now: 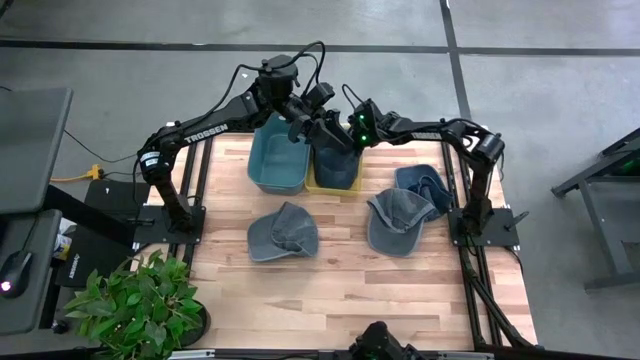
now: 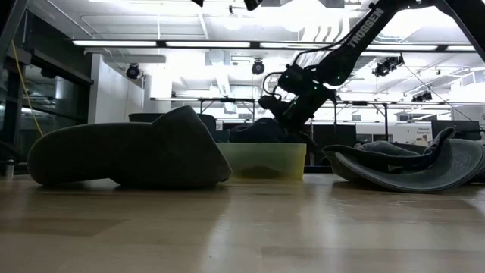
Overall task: Pick & Place hat
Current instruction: Put the bottom blue cap into the yellow bin
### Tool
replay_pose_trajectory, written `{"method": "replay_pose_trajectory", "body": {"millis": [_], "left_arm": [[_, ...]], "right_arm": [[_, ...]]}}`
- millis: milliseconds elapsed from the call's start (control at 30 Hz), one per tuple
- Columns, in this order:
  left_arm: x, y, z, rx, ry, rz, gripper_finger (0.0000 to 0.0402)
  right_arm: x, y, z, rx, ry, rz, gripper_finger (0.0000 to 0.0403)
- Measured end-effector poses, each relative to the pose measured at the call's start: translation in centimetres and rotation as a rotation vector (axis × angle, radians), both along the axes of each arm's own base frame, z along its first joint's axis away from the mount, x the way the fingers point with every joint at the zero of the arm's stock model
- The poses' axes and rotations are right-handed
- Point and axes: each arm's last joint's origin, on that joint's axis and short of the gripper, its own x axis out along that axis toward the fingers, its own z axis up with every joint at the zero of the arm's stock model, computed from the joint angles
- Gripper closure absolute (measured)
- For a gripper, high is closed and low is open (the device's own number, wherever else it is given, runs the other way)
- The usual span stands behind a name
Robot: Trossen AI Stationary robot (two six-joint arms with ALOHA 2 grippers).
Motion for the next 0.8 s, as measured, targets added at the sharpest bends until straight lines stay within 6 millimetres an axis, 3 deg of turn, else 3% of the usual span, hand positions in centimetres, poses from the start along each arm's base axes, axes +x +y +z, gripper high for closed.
{"method": "replay_pose_trajectory", "body": {"millis": [267,800], "left_arm": [[0.0,0.0,0.0,0.0,0.0,-0.002,0.0166],[0.0,0.0,0.0,-0.002,0.003,-0.001,0.0166]], "right_arm": [[0.6,-0.1,2.1,-0.085,-0.156,0.101,0.0403],[-1.1,-1.7,1.8,-0.127,-0.119,0.125,0.0403]]}}
